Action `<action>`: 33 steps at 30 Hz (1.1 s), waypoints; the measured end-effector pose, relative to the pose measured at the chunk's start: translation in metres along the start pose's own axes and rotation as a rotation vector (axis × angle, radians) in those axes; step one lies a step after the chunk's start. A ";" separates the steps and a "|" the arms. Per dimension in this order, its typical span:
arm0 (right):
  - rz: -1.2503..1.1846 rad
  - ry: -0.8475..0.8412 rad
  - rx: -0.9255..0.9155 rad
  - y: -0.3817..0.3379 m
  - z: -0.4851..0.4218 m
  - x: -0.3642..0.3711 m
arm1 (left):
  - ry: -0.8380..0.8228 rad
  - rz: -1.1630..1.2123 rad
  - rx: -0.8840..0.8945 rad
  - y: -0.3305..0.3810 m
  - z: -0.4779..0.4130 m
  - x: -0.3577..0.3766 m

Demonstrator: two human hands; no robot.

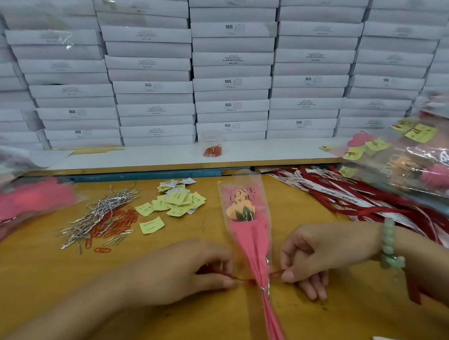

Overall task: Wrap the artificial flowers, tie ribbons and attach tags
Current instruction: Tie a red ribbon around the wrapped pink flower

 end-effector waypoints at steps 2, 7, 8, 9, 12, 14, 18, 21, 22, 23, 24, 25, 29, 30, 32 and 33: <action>-0.011 -0.060 0.017 0.001 0.002 0.001 | -0.092 0.010 0.028 0.002 0.004 -0.001; -0.082 -0.225 0.063 0.005 0.012 0.005 | -0.251 0.109 0.051 0.004 0.014 -0.009; -0.086 -0.241 0.067 0.005 0.014 0.004 | -0.248 0.152 0.071 0.005 0.016 -0.014; -0.084 -0.243 0.065 0.004 0.016 0.001 | -0.223 0.200 0.090 0.006 0.018 -0.019; -0.090 -0.180 0.027 0.001 0.020 -0.011 | -0.101 0.424 0.130 0.007 0.021 -0.035; -0.115 -0.120 -0.011 -0.001 0.022 -0.020 | -0.014 0.579 0.180 0.009 0.019 -0.042; -0.231 -0.088 -0.097 -0.006 0.027 -0.030 | 0.110 0.920 0.274 0.014 0.010 -0.038; -0.365 -0.189 -0.203 -0.017 0.032 -0.026 | 0.131 1.186 0.326 0.013 0.003 -0.030; -0.392 -0.230 -0.231 -0.020 0.033 -0.024 | 0.089 1.275 0.364 0.015 0.002 -0.028; -0.410 -0.269 -0.253 -0.023 0.035 -0.021 | 0.032 1.368 0.402 0.016 0.002 -0.027; -0.419 -0.308 -0.268 -0.026 0.036 -0.018 | -0.015 1.454 0.426 0.018 0.002 -0.027; -0.422 -0.344 -0.280 -0.028 0.037 -0.015 | -0.043 1.523 0.438 0.018 0.002 -0.028; -0.375 -0.417 -0.290 -0.030 0.036 -0.005 | 0.021 1.577 0.497 0.020 0.004 -0.038; -0.351 -0.421 -0.282 -0.029 0.035 -0.004 | 0.072 1.543 0.506 0.020 0.005 -0.042; -0.298 -0.425 -0.257 -0.026 0.034 -0.002 | 0.131 1.534 0.541 0.021 0.008 -0.052; -0.280 -0.432 -0.243 -0.024 0.033 -0.001 | 0.135 1.565 0.571 0.022 0.011 -0.057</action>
Point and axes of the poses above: each hand's wrist, its own z-axis away from the middle knuckle, its own x-axis out of the palm, y = z × x, the point moved 6 cm from there along -z, towards the middle knuckle, and after that the axes turned 10 degrees about -z, right-handed, at the moved point
